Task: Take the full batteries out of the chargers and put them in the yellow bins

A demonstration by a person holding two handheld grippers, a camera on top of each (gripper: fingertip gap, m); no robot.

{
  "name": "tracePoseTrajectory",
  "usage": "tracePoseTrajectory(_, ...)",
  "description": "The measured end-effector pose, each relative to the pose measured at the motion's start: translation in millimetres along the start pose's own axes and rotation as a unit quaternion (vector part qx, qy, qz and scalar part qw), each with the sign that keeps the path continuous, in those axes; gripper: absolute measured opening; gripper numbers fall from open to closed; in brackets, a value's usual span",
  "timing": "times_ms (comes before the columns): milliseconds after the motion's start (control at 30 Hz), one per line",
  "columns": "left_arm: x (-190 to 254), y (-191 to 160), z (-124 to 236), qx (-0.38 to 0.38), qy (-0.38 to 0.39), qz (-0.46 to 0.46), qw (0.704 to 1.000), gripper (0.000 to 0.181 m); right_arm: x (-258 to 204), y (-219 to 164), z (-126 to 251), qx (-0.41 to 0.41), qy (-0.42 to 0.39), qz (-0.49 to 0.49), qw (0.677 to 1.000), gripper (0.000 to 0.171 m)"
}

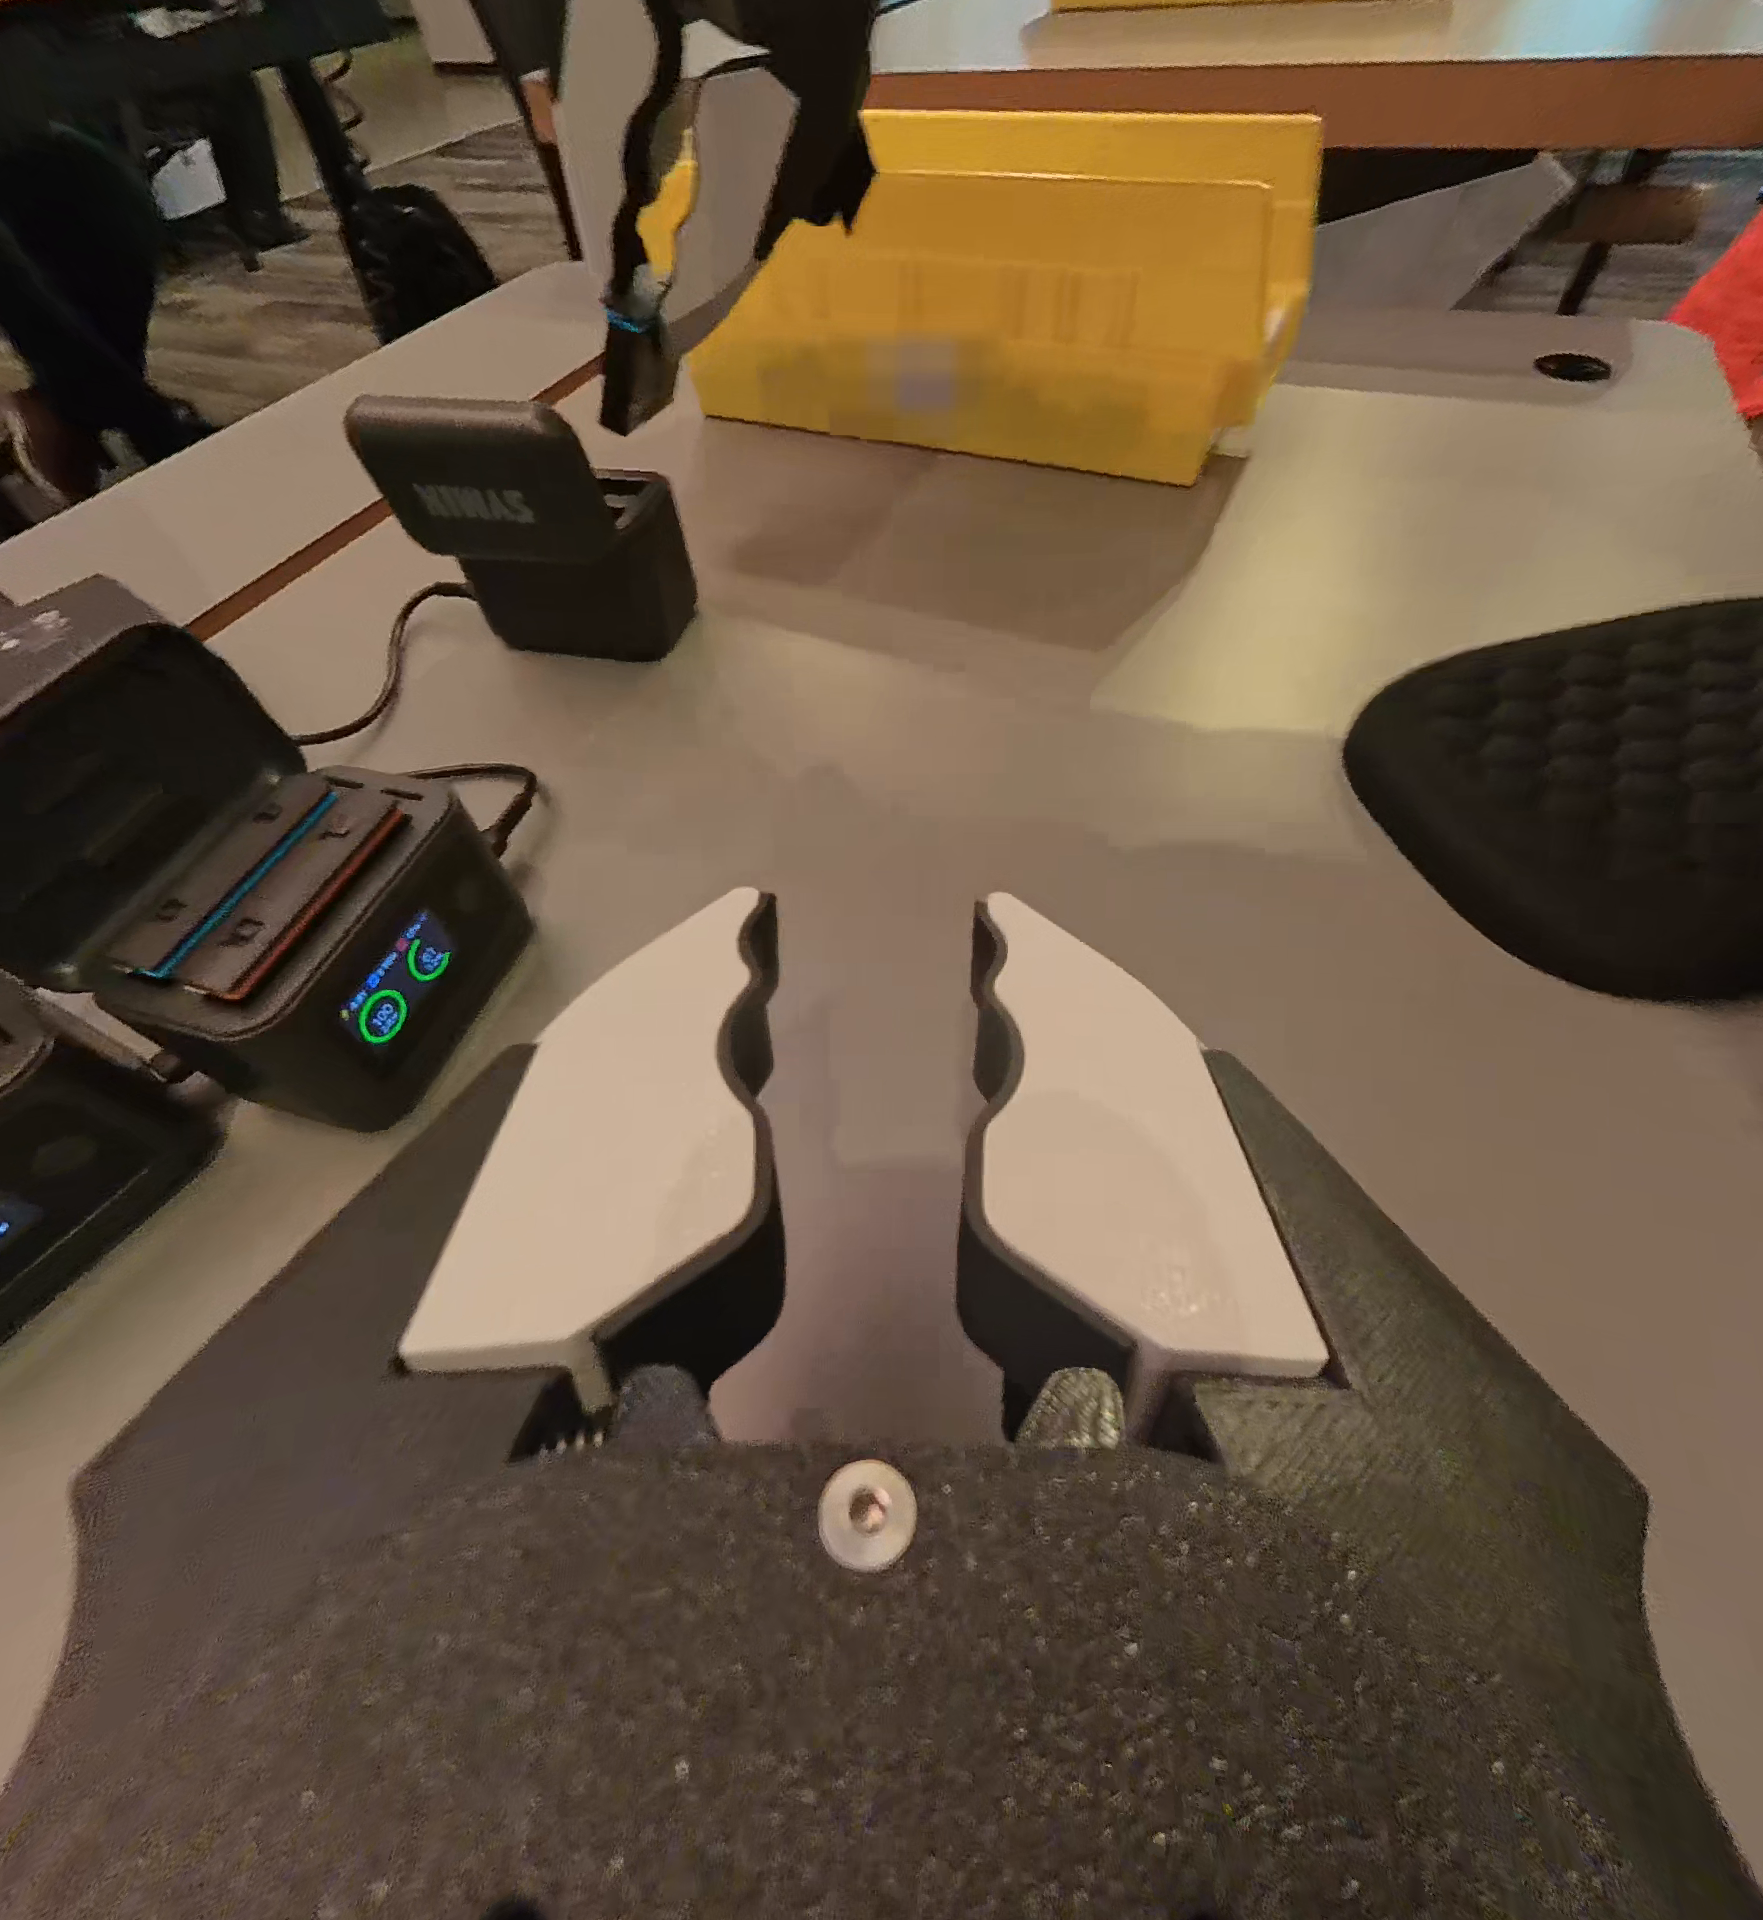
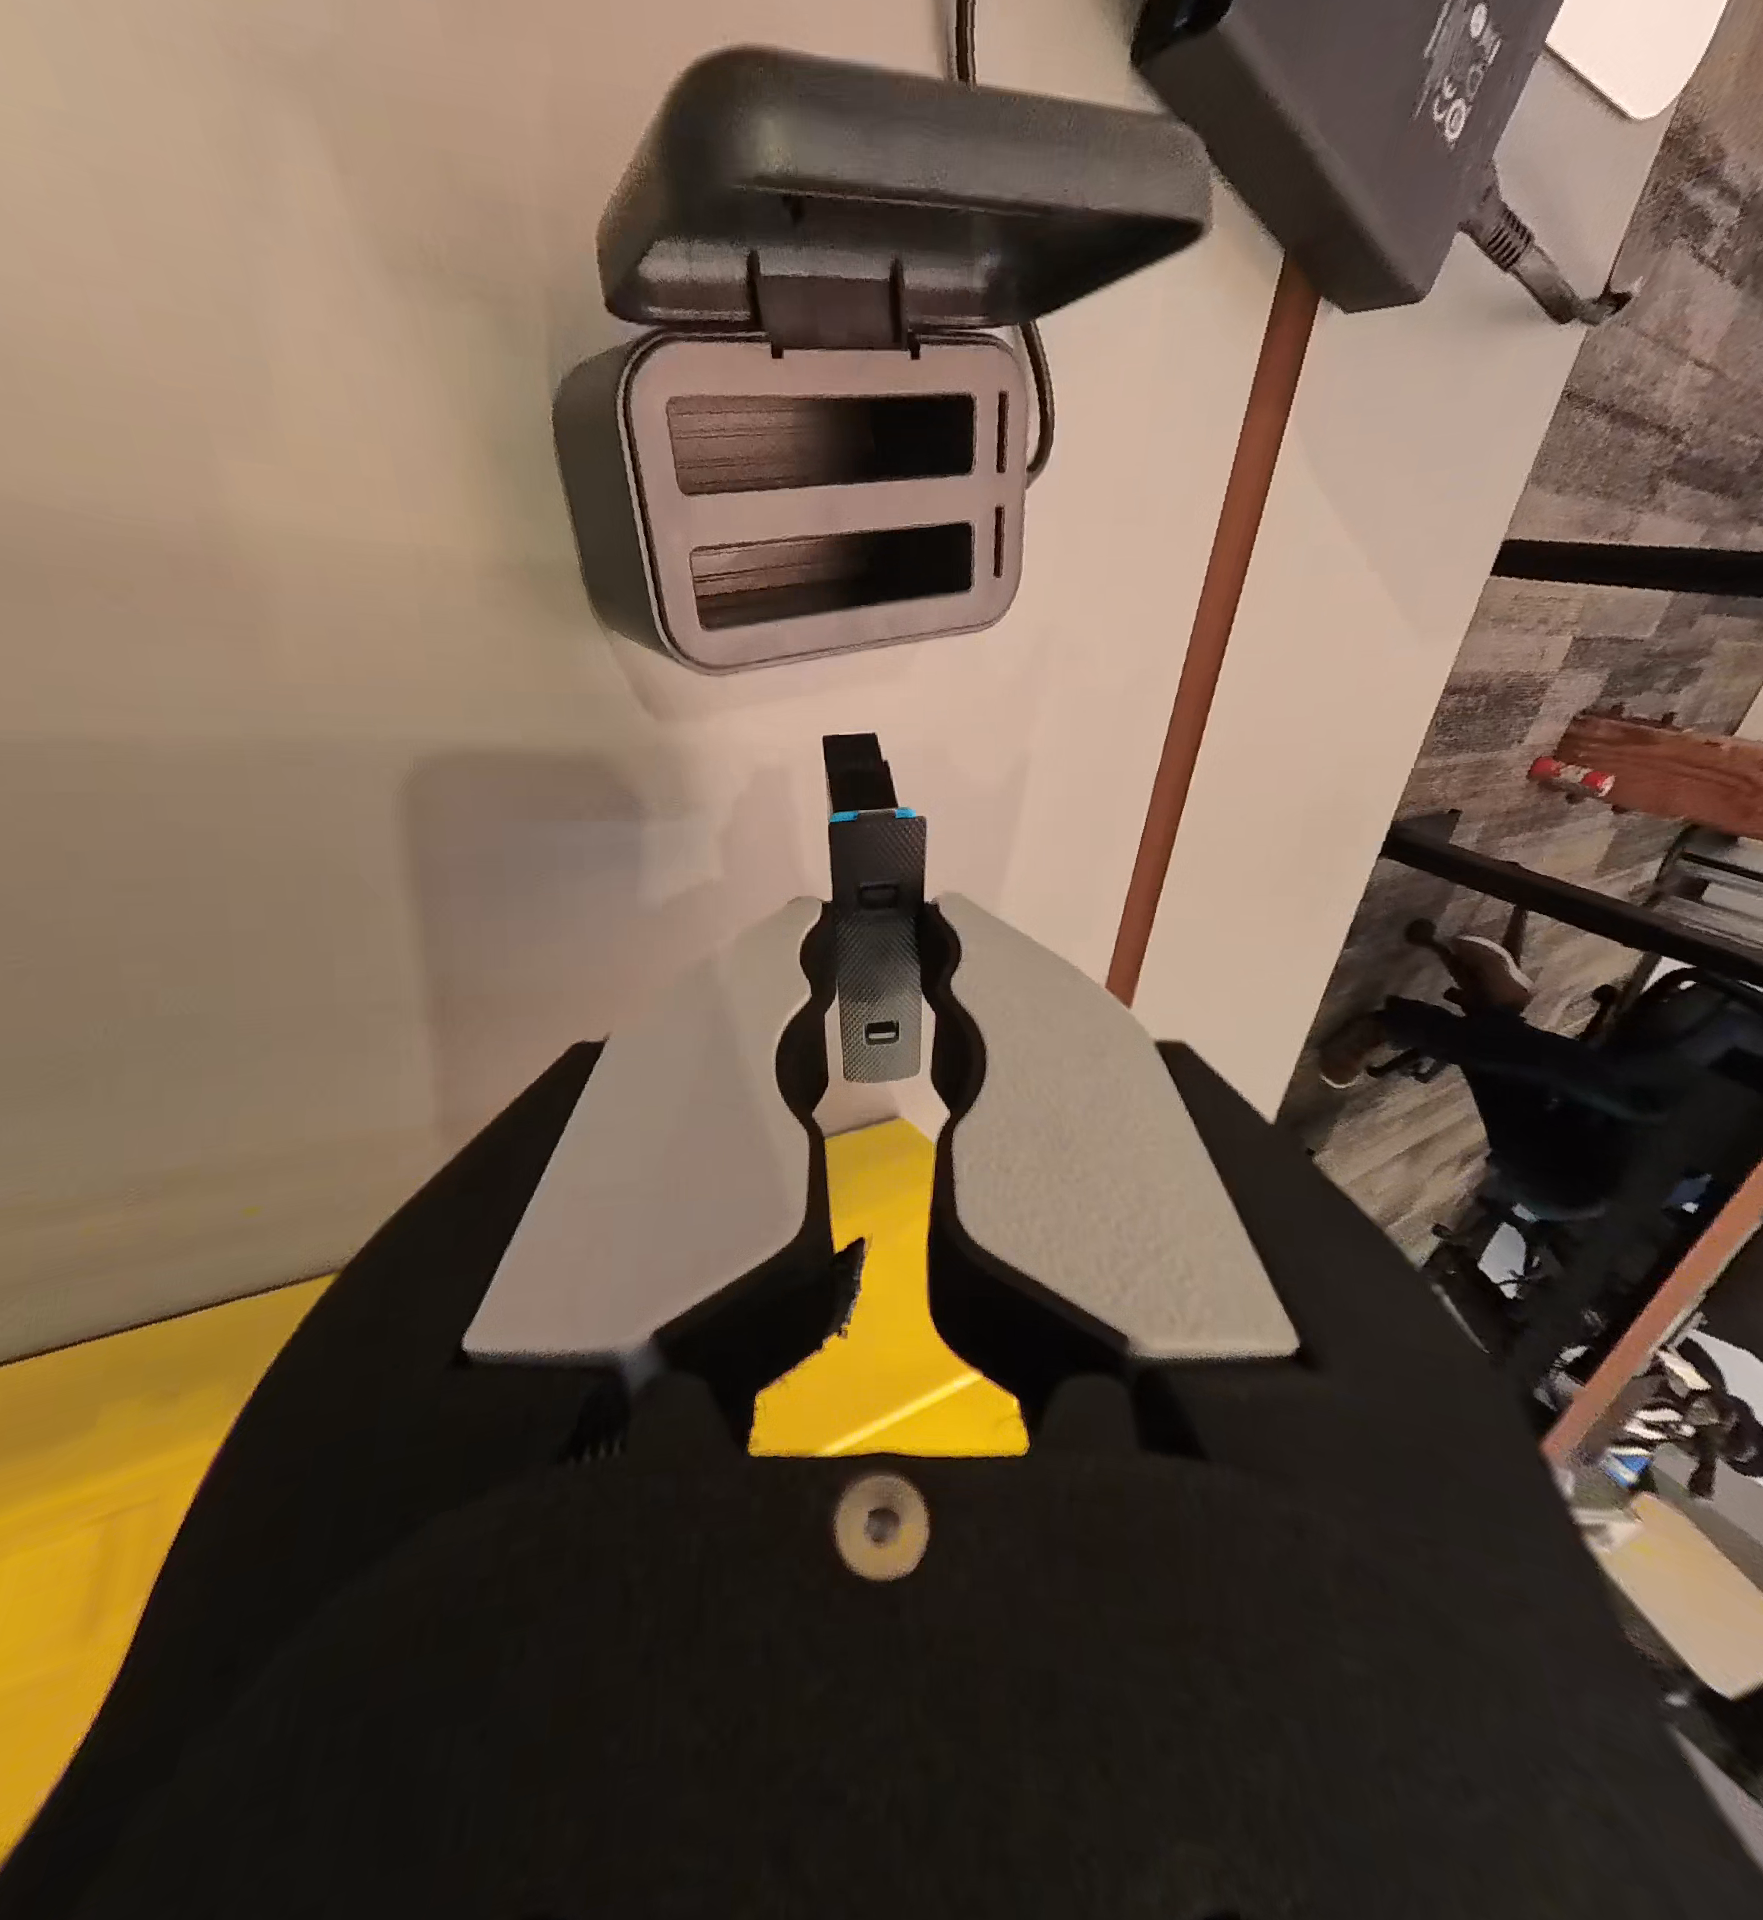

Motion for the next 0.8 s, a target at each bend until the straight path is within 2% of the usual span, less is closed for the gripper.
tracePoseTrajectory(200,-9,17,-34,-0.023,0.026,0.038,0.999,0.057,-4,-4,-1,0.022,-0.006,-0.024,0.999,0.015)
tracePoseTrajectory(400,-14,13,-47,-0.022,0.031,0.058,0.998,0.057,-5,-5,-15,0.014,0.008,-0.025,1.000,0.015)
tracePoseTrajectory(533,-17,9,-46,-0.022,0.038,0.064,0.997,0.056,-8,-2,-28,0.011,0.051,-0.007,0.999,0.015)
tracePoseTrajectory(800,-21,3,-44,-0.025,0.038,0.072,0.996,0.054,-11,12,-18,0.050,0.069,-0.002,0.996,0.015)
Point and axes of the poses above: each gripper's, where its closed fingertips meet, z back along the fingers, y out of its top, x = y × z across the jaws, the point moved 7 cm from there along z, back along the fingers, and after that the axes turned 5 degrees about -y, right-handed, at the moved point
